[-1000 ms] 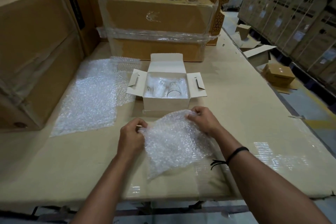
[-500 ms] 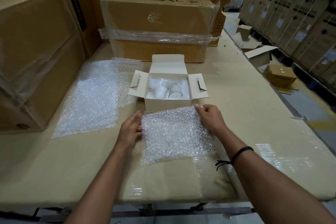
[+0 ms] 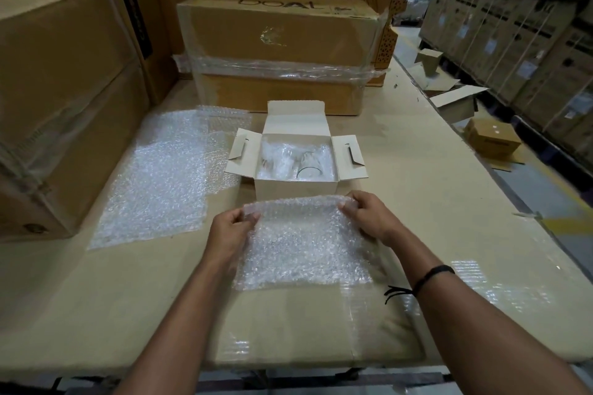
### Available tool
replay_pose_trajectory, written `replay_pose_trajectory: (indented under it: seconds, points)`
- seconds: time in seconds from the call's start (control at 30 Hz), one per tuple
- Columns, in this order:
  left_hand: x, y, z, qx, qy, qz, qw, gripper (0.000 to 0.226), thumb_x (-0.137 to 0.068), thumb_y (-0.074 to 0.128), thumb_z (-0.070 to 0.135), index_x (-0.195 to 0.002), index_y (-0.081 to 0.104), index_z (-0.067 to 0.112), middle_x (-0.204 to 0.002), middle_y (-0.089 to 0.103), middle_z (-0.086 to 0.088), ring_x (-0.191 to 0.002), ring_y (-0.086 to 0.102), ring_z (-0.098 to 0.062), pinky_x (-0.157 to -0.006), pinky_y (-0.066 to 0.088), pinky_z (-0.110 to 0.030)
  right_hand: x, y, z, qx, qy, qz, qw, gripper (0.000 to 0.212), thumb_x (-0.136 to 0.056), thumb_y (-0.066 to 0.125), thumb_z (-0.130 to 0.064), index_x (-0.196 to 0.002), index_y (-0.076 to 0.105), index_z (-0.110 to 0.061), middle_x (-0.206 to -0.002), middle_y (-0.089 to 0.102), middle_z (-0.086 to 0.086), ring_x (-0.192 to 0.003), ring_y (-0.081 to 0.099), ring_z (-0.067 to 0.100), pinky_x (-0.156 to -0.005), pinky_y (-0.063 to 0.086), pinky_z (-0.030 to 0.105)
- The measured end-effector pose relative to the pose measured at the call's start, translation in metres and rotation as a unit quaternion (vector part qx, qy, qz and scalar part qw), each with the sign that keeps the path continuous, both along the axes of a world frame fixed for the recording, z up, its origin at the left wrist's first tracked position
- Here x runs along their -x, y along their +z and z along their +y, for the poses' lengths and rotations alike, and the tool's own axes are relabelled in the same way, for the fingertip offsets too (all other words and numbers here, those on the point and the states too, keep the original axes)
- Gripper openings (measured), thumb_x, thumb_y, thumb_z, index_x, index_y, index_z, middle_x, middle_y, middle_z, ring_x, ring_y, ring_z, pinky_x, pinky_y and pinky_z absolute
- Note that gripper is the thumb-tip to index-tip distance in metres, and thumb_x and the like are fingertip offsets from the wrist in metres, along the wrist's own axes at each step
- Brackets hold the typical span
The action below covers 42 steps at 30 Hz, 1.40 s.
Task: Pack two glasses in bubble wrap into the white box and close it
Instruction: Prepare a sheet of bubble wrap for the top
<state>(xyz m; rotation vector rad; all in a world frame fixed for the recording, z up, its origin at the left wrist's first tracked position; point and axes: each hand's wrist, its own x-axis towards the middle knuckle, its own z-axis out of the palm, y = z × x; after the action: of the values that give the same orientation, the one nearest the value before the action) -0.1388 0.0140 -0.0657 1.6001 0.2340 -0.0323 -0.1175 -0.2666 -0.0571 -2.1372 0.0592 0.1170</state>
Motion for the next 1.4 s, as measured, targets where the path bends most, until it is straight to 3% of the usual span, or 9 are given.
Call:
replay_pose_trajectory:
  seconds: [0.13,0.33,0.47,0.7,0.9,1.1,1.23,1.3,1.4]
  points:
    - [-0.004,-0.007,0.003,-0.025,0.001,-0.002,1.000,0.014,-0.091,0.064,0.016,-0.089,0.067,0.002,-0.070,0.062,-0.001,-0.053,0.049,-0.006,-0.047,0.041,-0.018,0.003,0.001,-0.004,-0.035,0.025,0.044,0.998,0.059,-0.073,0.074,-0.061,-0.112,0.048,-0.024,-0.090,0.065,0.005,-0.075,0.057,0.018,-0.071,0.048,0.036]
    - [-0.008,-0.014,0.010,-0.038,0.004,-0.009,0.999,0.031,-0.090,0.066,0.037,-0.088,0.067,0.007,-0.078,0.067,-0.005,-0.070,0.059,-0.020,-0.068,0.047,-0.037,0.005,0.000,-0.002,0.007,0.071,0.066,0.995,0.071,-0.080,0.076,-0.006,-0.133,0.036,-0.031,-0.068,0.051,-0.001,-0.041,0.046,0.003,-0.043,0.038,0.021]
    - [-0.006,-0.008,0.012,0.032,-0.068,0.027,0.997,0.027,-0.079,0.076,0.011,-0.104,0.067,0.006,-0.094,0.073,-0.008,-0.084,0.071,-0.023,-0.074,0.055,-0.036,0.006,0.000,-0.004,-0.093,0.051,0.054,0.993,0.054,-0.075,0.083,-0.018,-0.121,0.054,-0.022,-0.100,0.069,0.004,-0.086,0.069,0.019,-0.082,0.056,0.035]
    - [-0.009,-0.009,0.012,-0.008,-0.012,-0.010,1.000,0.014,-0.076,0.073,-0.006,-0.086,0.068,0.002,-0.078,0.068,-0.005,-0.072,0.062,-0.014,-0.062,0.051,-0.016,0.009,0.001,-0.010,-0.116,0.057,0.078,0.989,0.007,-0.081,0.069,0.006,-0.081,0.063,0.005,-0.067,0.060,0.009,-0.055,0.055,0.016,-0.051,0.044,0.025]
    - [-0.015,-0.014,0.027,-0.134,-0.059,-0.088,0.985,0.062,-0.065,0.042,-0.034,-0.069,0.070,0.020,-0.103,0.063,-0.004,-0.096,0.059,-0.018,-0.068,0.047,-0.009,0.007,0.004,-0.009,0.008,0.095,0.008,0.995,0.057,-0.070,0.036,0.028,-0.073,0.074,-0.015,-0.106,0.065,0.002,-0.096,0.060,0.014,-0.074,0.045,0.015]
    - [-0.017,-0.015,0.043,-0.221,-0.169,-0.075,0.958,0.053,-0.074,0.040,-0.017,-0.074,0.074,0.023,-0.118,0.061,0.002,-0.106,0.057,-0.011,-0.075,0.044,-0.011,0.012,0.015,-0.013,0.172,0.221,0.055,0.958,0.064,-0.069,0.036,0.019,-0.099,0.078,-0.021,-0.137,0.050,-0.005,-0.128,0.046,0.007,-0.097,0.036,0.011]
    - [-0.010,-0.008,0.038,-0.141,-0.115,-0.114,0.977,0.031,-0.066,0.050,0.017,-0.061,0.073,0.036,-0.105,0.065,0.009,-0.094,0.060,-0.013,-0.071,0.044,-0.026,0.018,0.026,-0.005,0.097,0.109,-0.015,0.989,0.053,-0.078,0.045,0.012,-0.098,0.073,-0.029,-0.123,0.063,-0.010,-0.113,0.058,0.009,-0.086,0.041,0.010]
    - [-0.006,-0.011,0.028,-0.232,-0.106,-0.131,0.958,0.017,-0.067,0.055,0.044,-0.075,0.069,0.040,-0.108,0.061,0.014,-0.106,0.053,-0.012,-0.087,0.044,-0.035,0.019,0.025,0.005,0.115,0.077,-0.066,0.988,0.037,-0.088,0.054,-0.002,-0.104,0.068,-0.033,-0.113,0.067,-0.008,-0.102,0.062,0.014,-0.085,0.044,0.021]
    - [0.000,-0.014,0.019,-0.451,-0.182,-0.094,0.869,0.067,-0.059,0.043,0.070,-0.118,0.057,0.043,-0.133,0.047,0.013,-0.128,0.031,-0.013,-0.103,0.020,-0.036,0.017,0.013,0.017,0.303,0.170,0.011,0.938,0.046,-0.086,0.069,-0.032,-0.130,0.057,-0.026,-0.127,0.059,-0.002,-0.113,0.055,0.021,-0.094,0.044,0.031]
